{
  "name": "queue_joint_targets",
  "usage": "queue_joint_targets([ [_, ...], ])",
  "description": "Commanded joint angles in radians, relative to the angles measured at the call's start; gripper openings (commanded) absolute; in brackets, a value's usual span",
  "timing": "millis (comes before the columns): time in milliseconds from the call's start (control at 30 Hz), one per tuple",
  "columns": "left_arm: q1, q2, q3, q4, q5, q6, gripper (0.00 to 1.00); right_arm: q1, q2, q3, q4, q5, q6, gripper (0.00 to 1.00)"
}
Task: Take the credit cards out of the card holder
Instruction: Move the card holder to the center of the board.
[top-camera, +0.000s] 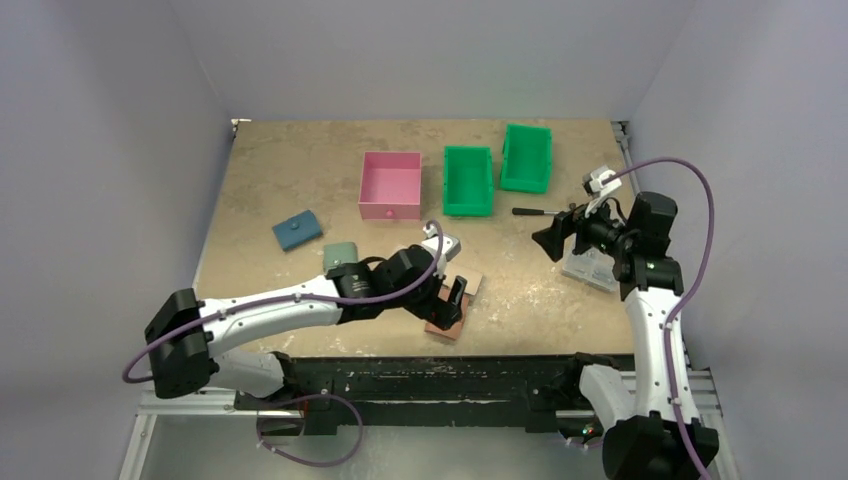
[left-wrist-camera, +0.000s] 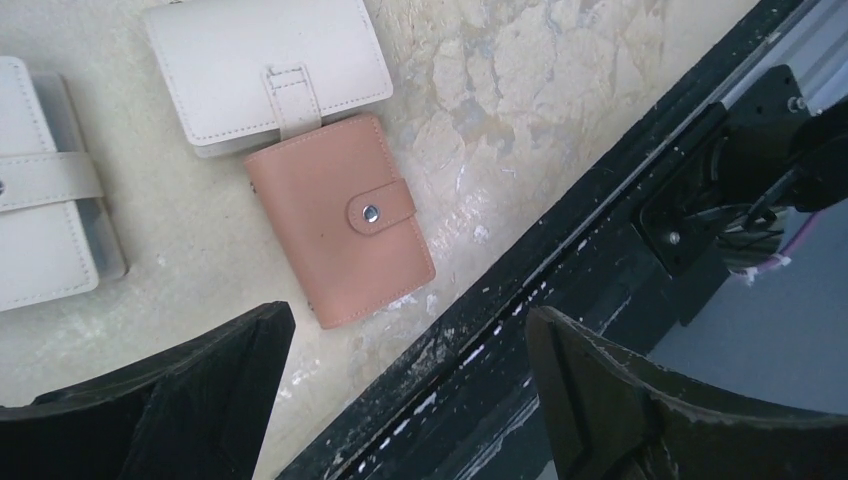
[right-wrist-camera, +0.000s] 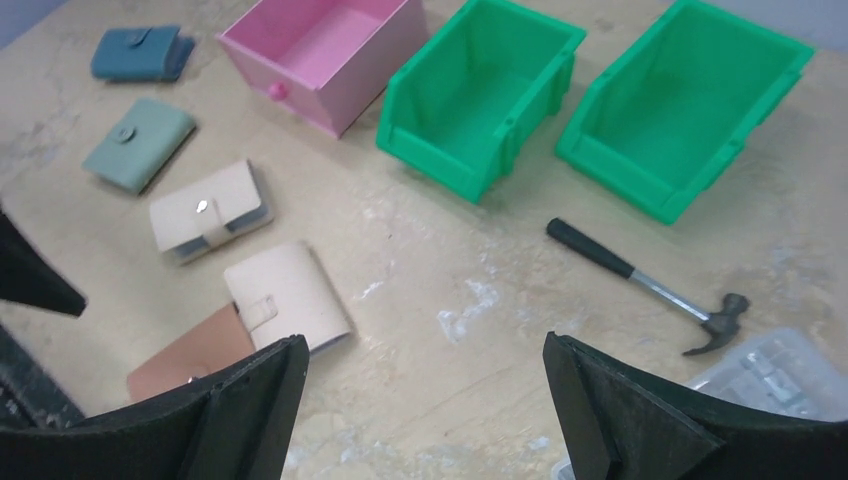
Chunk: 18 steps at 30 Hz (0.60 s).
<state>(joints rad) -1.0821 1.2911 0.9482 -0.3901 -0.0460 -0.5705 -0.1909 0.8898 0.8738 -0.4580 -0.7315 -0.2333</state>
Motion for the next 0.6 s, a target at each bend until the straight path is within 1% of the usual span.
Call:
queue_joint_targets([
  [0, -0.036, 0.073, 0.04, 0.115, -0.12, -0.05, 0.92, -0.004, 0.016, -0.05, 0.013, -0.184, -0.109, 0.99],
  [67, -0.04, 0.117, 0.052, 0.125, -0.133, -0.055, 0.91, -0.004, 0.034, -0.065, 0.0, -0.258, -0.152, 0.99],
  [300, -0.042, 0.23, 0.086, 0.13, -0.241, -0.1, 0.9, -0.002, 0.051, -0.079, -0.02, -0.323, -0.213, 0.99],
  [367, -0.039, 0.248, 0.084, 0.151, -0.272, -0.143, 0.91, -0.002, 0.052, -0.083, -0.031, -0.337, -0.234, 0.99],
  [433, -0.023, 0.255, 0.071, 0.185, -0.274, -0.201, 0.91, -0.001, 0.052, -0.082, -0.036, -0.339, -0.243, 0.99],
  [567, 0.04, 0.24, 0.018, 0.252, -0.226, -0.336, 0.91, -0.001, 0.056, -0.078, -0.054, -0.352, -0.266, 0.99],
])
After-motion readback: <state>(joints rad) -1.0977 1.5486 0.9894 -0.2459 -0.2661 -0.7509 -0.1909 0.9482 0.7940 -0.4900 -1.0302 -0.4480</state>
